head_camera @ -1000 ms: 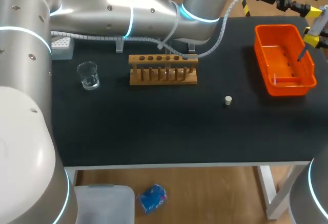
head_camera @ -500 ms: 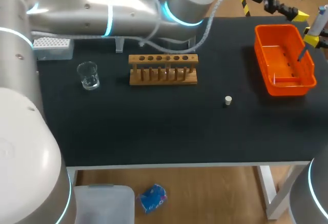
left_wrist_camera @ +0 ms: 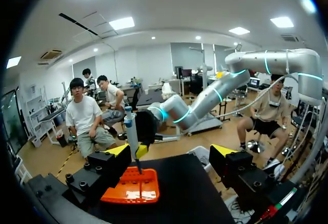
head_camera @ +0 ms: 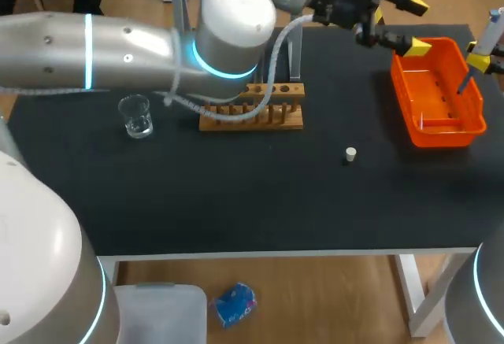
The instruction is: Invert the test tube, pick up the pipette, mount the tip to pipette, aspirate from beaker and dispense into the tube, eject the tip, return the pipette, and cap with the stopper.
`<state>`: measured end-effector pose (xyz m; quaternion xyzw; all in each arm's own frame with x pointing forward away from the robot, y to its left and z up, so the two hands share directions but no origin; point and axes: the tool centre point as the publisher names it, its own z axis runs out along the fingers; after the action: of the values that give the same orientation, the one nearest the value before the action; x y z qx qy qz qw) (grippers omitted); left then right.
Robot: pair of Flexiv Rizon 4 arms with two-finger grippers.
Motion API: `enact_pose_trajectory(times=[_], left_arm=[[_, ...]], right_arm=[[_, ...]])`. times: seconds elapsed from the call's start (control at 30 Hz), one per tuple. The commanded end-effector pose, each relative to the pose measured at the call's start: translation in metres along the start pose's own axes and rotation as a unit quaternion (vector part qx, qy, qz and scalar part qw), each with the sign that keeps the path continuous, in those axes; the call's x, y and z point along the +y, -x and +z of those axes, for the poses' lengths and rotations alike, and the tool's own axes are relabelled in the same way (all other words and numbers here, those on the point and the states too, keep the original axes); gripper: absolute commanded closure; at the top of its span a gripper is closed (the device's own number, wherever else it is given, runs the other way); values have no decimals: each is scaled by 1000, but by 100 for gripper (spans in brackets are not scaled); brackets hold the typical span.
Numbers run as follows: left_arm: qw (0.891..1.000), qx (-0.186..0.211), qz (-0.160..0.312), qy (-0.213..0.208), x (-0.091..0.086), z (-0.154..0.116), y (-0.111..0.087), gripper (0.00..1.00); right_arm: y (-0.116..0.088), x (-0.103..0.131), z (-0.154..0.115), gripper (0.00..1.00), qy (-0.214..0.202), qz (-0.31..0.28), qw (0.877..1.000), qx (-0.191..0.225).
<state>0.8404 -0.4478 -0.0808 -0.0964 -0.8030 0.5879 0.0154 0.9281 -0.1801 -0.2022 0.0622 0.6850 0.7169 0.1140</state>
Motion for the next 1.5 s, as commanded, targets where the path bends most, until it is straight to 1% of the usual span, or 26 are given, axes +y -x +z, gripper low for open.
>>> enact_pose_trajectory(times=[0.03, 0.23, 0.37, 0.4, 0.47, 0.53, 0.6, 0.67, 0.7, 0.73, 0.77, 0.9, 1.07, 1.13, 1.17, 1.23, 1.27, 1.33, 1.37, 1.5], left_arm=[[1000, -15, 0, -3, 1, -5, -10, 0], [1000, -15, 0, -3, 1, -5, -10, 0], [999, -39, 1, 2, 26, -38, -8, 0], [999, -45, 2, 0, 31, -47, -9, 0], [998, -63, -1, 10, 40, -65, -11, 0], [997, -73, 5, 3, 48, -81, -15, 0], [996, -86, 0, 3, 55, -93, -18, 0], [996, -90, 11, -7, 62, -101, -21, 0], [995, -94, 6, -13, 67, -105, -23, 0], [995, -91, 10, -24, 71, -107, -24, 0], [996, -89, 13, -23, 75, -108, -26, 0], [997, -74, 4, -37, 96, -110, -31, 0], [997, -56, -10, -46, 116, -105, -31, 0], [997, -57, -12, -59, 119, -106, -29, 0], [997, -56, -11, -55, 121, -107, -27, 0], [995, -67, -19, -69, 125, -110, -25, 0], [995, -66, -20, -66, 127, -110, -25, 0], [995, -77, -27, -51, 128, -110, -25, 0], [995, -84, -27, -35, 127, -110, -25, 0], [995, -84, -27, -35, 127, -110, -25, 0]], right_arm=[[0, 1, 0, 100, -1, 0, 1000, 0], [0, 1, 0, 100, -1, 0, 1000, 0], [0, 1, 0, 100, -1, 0, 1000, 0], [0, 1, 0, 100, -1, 0, 1000, 0], [0, 1, 0, 100, -1, 0, 1000, 0], [0, 1, 0, 100, -1, 0, 1000, 0], [0, 1, 0, 100, -1, 0, 1000, 0], [0, 1, 0, 100, -1, 0, 1000, 0], [0, 1, 0, 100, -1, 0, 1000, 0], [0, 1, 0, 100, -1, 0, 1000, 0], [0, 1, 0, 100, -1, 0, 1000, 0], [0, 1, 0, 100, -1, 0, 1000, 0], [0, 1, 0, 100, -1, 0, 1000, 0], [0, 1, 0, 100, -1, 0, 1000, 0], [0, 1, 0, 100, -1, 0, 1000, 0], [0, 1, 0, 100, -1, 0, 1000, 0], [0, 1, 0, 100, -1, 0, 1000, 0], [0, 1, 0, 100, -1, 0, 1000, 0], [0, 1, 0, 100, -1, 0, 1000, 0], [0, 1, 0, 100, -1, 0, 1000, 0]])
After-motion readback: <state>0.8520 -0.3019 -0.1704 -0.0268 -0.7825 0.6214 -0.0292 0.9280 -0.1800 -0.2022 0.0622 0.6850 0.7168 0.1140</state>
